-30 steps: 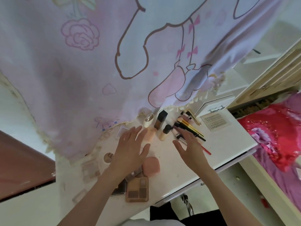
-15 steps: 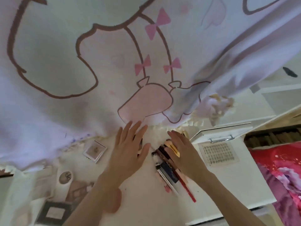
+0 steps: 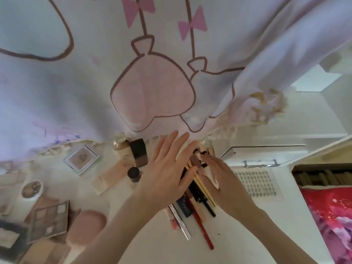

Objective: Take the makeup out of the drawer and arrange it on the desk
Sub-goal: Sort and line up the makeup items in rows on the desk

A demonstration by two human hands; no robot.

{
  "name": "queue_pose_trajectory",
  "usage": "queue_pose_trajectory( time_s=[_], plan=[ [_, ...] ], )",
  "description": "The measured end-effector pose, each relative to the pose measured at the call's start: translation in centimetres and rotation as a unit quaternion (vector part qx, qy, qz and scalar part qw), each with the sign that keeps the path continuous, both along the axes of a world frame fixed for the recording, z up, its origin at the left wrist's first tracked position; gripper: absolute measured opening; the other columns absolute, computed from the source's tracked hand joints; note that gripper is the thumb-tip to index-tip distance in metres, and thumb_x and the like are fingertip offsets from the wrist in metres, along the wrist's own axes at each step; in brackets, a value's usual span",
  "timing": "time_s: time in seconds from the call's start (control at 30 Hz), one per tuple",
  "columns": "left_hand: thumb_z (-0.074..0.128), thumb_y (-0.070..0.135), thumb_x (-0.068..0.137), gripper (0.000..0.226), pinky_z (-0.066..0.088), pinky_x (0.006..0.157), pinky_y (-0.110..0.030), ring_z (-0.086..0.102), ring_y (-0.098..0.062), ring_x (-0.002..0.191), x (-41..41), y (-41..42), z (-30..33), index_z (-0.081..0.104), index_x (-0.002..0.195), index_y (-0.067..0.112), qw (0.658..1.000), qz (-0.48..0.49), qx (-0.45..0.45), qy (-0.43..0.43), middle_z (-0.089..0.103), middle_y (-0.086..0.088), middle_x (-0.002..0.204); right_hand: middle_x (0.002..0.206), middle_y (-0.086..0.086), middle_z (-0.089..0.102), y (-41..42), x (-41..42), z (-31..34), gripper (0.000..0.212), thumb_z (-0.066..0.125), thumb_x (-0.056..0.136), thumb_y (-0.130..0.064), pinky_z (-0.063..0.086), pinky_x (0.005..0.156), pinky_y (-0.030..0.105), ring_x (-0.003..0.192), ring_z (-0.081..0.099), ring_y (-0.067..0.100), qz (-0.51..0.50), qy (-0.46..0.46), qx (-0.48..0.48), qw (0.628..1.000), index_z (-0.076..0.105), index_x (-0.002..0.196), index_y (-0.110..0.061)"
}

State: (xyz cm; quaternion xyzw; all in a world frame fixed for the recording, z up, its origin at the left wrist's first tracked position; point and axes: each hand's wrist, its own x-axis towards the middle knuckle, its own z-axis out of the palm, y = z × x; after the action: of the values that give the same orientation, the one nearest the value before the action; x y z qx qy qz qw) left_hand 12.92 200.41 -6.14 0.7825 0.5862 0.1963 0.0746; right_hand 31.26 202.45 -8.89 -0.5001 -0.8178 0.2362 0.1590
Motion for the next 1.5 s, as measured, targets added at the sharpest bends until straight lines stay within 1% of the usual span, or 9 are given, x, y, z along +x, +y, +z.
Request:
queue_pose_trajectory(
  time_s=[0.37,0.53,0.73,0.83,0.93,1.07,1.27,1.4,1.5],
  plan=[
    [0.033,0.042,0.094,0.053,0.003,0.114,-0.030,0.013,-0.019,0.143,6.9,-4.7,-9.3,0.034,0.142,0.020,0.997,-0.015,0.070,0.041,0.029,-0.002,0.151,0.141,0.006,0.043,-3.2,10.4,-9.4,0.046,0.054,0.092,-0.027,0.021,0.111,0.041,0.131,0.037,0.024,-0.079,-0.055,0.143,0.985,0.046,0.136,-0.014],
    [0.032,0.043,0.096,0.052,-0.013,0.107,-0.019,0.002,-0.010,0.141,10.6,-7.9,-11.0,0.023,0.145,0.026,0.998,0.007,0.057,0.037,0.019,0.005,0.153,0.155,-0.001,0.017,-4.1,15.2,-11.3,0.052,0.037,0.097,-0.039,0.002,0.114,0.049,0.144,0.011,0.019,-0.127,-0.165,0.100,0.973,0.025,0.145,-0.023],
    [0.033,0.040,0.097,0.052,0.003,0.115,-0.032,0.003,-0.015,0.143,15.4,-6.8,-11.8,0.019,0.145,0.025,0.997,-0.017,0.019,0.066,0.015,0.003,0.154,0.154,0.000,0.025,-5.8,17.3,-12.5,0.048,0.038,0.097,-0.036,0.006,0.115,0.045,0.143,0.018,0.020,-0.100,-0.148,0.154,0.972,0.032,0.144,-0.026],
    [0.037,0.047,0.095,0.061,0.003,0.115,-0.032,0.002,-0.018,0.143,17.7,-5.0,-11.8,0.015,0.146,0.023,0.994,-0.051,-0.005,0.096,0.011,-0.001,0.156,0.126,0.004,0.061,-6.8,17.7,-12.3,0.031,0.058,0.087,-0.023,0.039,0.094,0.045,0.113,0.057,0.029,-0.096,-0.079,0.248,0.961,0.065,0.117,-0.017],
    [0.044,0.067,0.082,0.084,0.000,0.115,-0.037,-0.006,-0.021,0.144,19.3,-2.8,-11.9,0.007,0.147,0.029,0.990,-0.062,-0.071,0.107,-0.001,-0.003,0.157,0.101,0.003,0.070,-6.7,18.3,-12.3,0.015,0.062,0.086,-0.009,0.041,0.078,0.037,0.092,0.060,0.028,-0.176,0.045,0.264,0.947,0.070,0.098,-0.012],
    [0.053,0.076,0.068,0.101,0.000,0.114,-0.039,-0.005,-0.025,0.143,20.3,-0.5,-12.1,0.003,0.146,0.036,0.976,-0.077,-0.153,0.134,-0.003,-0.007,0.157,0.124,0.005,0.057,-5.3,18.9,-12.6,0.027,0.048,0.094,-0.017,0.030,0.092,0.027,0.115,0.045,0.024,-0.316,0.147,0.137,0.927,0.059,0.118,-0.010],
    [0.062,0.072,0.062,0.094,0.019,0.106,-0.038,0.022,-0.024,0.128,21.1,0.2,-12.5,0.021,0.139,0.038,0.983,-0.079,-0.144,0.088,0.030,-0.003,0.134,0.132,0.000,0.052,-5.2,18.9,-12.5,0.035,0.044,0.097,-0.027,0.032,0.093,0.023,0.117,0.049,0.017,-0.315,0.163,0.099,0.930,0.050,0.129,-0.015],
    [0.056,0.078,0.060,0.091,0.023,0.104,-0.040,0.024,-0.023,0.127,20.8,-0.4,-11.7,0.024,0.137,0.041,0.985,-0.047,-0.169,0.005,0.032,-0.003,0.135,0.118,-0.010,0.056,-5.7,19.2,-12.1,0.041,0.045,0.094,-0.039,0.035,0.080,0.006,0.103,0.053,0.005,-0.317,0.327,0.059,0.888,0.047,0.131,-0.022],
    [0.055,0.082,0.052,0.094,0.028,0.108,-0.045,0.026,-0.020,0.132,19.9,-1.2,-10.3,0.026,0.135,0.047,0.974,-0.042,-0.194,-0.109,0.030,0.000,0.141,0.114,-0.011,0.060,-6.1,18.9,-11.9,0.052,0.043,0.089,-0.048,0.046,0.086,0.019,0.105,0.060,0.011,-0.270,0.412,0.043,0.869,0.043,0.135,-0.023]
  ],
)
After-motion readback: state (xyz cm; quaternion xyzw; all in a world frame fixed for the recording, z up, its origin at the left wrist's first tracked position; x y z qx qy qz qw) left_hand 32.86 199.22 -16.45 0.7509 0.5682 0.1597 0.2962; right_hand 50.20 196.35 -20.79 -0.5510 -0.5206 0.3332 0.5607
